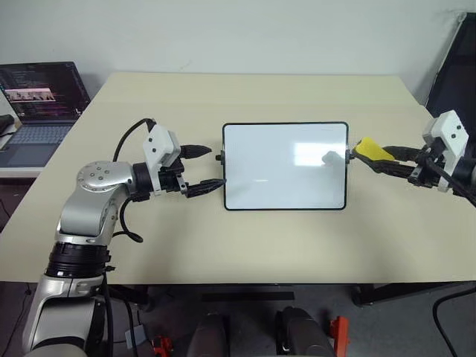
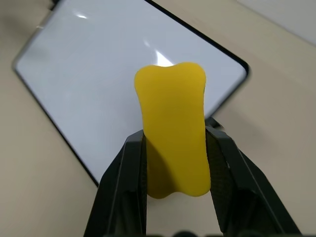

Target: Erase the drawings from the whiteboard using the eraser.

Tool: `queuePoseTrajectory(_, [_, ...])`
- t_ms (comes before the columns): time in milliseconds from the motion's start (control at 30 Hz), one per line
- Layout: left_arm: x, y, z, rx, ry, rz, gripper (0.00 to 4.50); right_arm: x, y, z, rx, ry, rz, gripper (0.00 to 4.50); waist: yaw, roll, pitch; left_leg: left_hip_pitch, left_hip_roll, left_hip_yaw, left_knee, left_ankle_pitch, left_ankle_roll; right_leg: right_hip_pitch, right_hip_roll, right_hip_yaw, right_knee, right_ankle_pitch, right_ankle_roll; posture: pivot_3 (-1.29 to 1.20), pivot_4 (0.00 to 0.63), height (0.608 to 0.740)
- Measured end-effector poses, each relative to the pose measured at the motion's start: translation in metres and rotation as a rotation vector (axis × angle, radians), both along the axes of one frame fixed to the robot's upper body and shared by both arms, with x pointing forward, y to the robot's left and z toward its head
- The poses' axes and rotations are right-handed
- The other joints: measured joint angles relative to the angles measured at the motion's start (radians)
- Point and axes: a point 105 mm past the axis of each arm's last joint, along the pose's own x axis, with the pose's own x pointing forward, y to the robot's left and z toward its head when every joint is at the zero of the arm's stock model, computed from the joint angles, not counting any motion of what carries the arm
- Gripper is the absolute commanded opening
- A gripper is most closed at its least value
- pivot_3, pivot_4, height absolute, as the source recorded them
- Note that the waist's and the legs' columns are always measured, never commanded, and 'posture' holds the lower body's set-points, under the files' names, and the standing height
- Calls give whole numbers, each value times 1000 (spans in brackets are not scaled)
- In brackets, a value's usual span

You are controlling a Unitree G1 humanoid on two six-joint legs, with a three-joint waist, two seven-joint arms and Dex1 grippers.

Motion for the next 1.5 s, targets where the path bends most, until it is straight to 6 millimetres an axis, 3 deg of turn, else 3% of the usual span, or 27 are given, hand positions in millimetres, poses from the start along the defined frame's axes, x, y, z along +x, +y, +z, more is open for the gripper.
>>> queuePoseTrajectory(67, [-4,-16,-3,-19,2,-52,4500,13,-45,-17,37,55,-239,1287,5,0,0,0,-1,1,0,0,0,0,-1,0,0,3,-4,0,150,740])
queuePoseTrajectory(133, [-10,-31,-12,-26,25,-105,4500,16,-74,-42,83,140,-407,1287,10,0,0,0,-1,1,0,0,0,0,-1,0,0,3,-4,0,150,740])
queuePoseTrajectory(233, [-12,-35,-18,-20,44,-119,4500,16,-92,-75,58,245,-537,1287,6,1,1,0,-1,1,0,0,0,-1,0,1,1,3,-4,0,150,740])
queuePoseTrajectory(300, [-12,-35,-17,-20,44,-120,4500,15,-98,-86,38,287,-577,1287,-1,2,1,0,-1,1,0,0,0,-1,0,1,1,3,-5,0,150,740])
queuePoseTrajectory(467, [-12,-35,-18,-20,44,-121,4500,19,-103,-86,32,296,-605,1287,-11,2,1,1,-1,2,0,0,0,0,0,1,1,3,-4,0,150,740])
queuePoseTrajectory(667, [-13,-33,-21,-18,55,-115,4500,21,-100,-92,45,330,-614,1287,-12,2,1,1,-1,2,0,0,0,0,0,2,1,3,-4,0,150,740])
queuePoseTrajectory(867, [-12,-33,-21,-17,49,-108,4500,24,-95,-99,71,363,-642,3281,-12,2,1,1,-1,2,0,0,0,0,0,2,2,3,-4,0,150,740])
queuePoseTrajectory(967, [-6,-25,-18,-41,25,-57,4500,25,-94,-95,82,351,-643,4316,-13,2,1,1,-1,2,0,0,0,0,0,2,2,3,-4,0,150,740])
queuePoseTrajectory(1000, [-2,-19,-16,-56,19,-22,4500,26,-91,-90,92,335,-634,4468,-13,2,1,1,-1,2,0,0,0,0,0,2,2,3,-4,0,150,740])
queuePoseTrajectory(1133, [12,6,2,-177,-45,129,4500,33,-82,-57,105,200,-575,4468,-13,2,1,1,0,1,0,0,0,0,0,1,2,3,-4,0,150,740])
queuePoseTrajectory(1267, [42,42,21,-336,-148,441,4500,44,-57,-22,180,-50,-483,4468,-11,0,0,1,0,0,1,0,0,1,0,0,2,3,-4,0,150,740])
queuePoseTrajectory(1367, [63,66,6,-351,-199,709,4500,53,-31,-45,268,-130,-464,4468,-8,-1,-2,2,-1,0,1,0,0,2,-1,0,2,3,-4,0,150,740])
queuePoseTrajectory(1433, [72,68,-16,-349,-185,823,4500,53,-20,-74,320,-114,-485,4468,-2,-1,-2,0,-2,0,1,0,0,1,-2,0,2,4,-3,0,150,740])
queuePoseTrajectory(1500, [78,65,-37,-303,-193,905,4500,53,-12,-90,351,-121,-497,4468,6,-1,-1,-1,-2,0,1,0,-1,-1,-3,1,2,4,-3,0,150,740])
